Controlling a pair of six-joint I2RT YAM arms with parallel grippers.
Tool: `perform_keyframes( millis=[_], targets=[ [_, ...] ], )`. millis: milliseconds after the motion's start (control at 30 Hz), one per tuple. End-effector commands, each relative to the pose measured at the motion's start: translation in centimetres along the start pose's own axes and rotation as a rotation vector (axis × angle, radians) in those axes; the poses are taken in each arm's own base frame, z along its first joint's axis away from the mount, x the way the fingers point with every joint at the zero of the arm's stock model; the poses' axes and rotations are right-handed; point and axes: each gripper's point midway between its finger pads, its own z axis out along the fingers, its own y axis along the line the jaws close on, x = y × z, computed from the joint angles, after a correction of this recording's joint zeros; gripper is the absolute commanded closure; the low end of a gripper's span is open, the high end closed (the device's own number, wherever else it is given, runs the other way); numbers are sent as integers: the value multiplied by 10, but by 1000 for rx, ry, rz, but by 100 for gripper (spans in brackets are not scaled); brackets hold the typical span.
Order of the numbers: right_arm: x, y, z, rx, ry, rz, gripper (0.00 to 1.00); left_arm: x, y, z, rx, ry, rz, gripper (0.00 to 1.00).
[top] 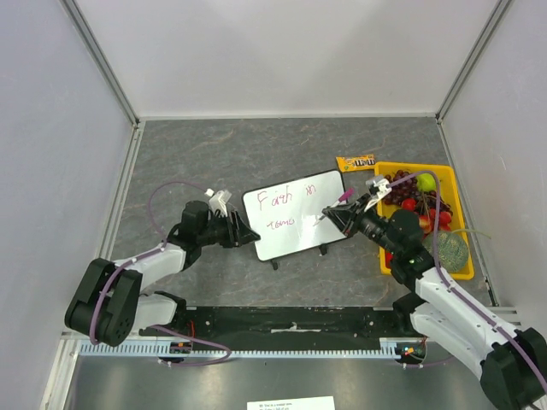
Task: Write a sentence on the whiteboard
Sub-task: Write on the whiteboard with the whiteboard.
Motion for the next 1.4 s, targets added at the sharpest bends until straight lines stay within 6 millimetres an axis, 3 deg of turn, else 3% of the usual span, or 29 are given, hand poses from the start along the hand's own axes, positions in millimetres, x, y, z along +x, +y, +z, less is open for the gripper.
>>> perform_keyframes(
  millis=[0, 200, 333, 467, 533, 700, 967, 1367],
  targets=[
    [-18, 7, 11, 52, -24, -89, 100, -31, -12, 0, 20, -42, 112, 45],
    [-16, 12, 31, 76, -16, -115, 100, -61, -30, 9, 97, -89, 137, 43],
    [-12, 12, 45, 87, 1, -127, 100, -66, -30, 23, 148, -75, 138, 45],
    [-10, 12, 52, 94, 3, -147, 100, -59, -25, 32, 166, -44, 124, 61],
    [-9, 14, 53, 89, -3, -151, 100, -56, -19, 32, 148, -38, 132, 76],
    [-8, 16, 56, 68, -25, -161, 100, -50, 4, 29, 56, -18, 132, 97],
    [-4, 6, 67, 122, -32, -182, 100, -44, 24, 26, -7, -10, 100, 98],
    [-11, 1, 70, 150, -96, -174, 100, -43, 27, 28, 1, 3, 86, 98]
  ],
)
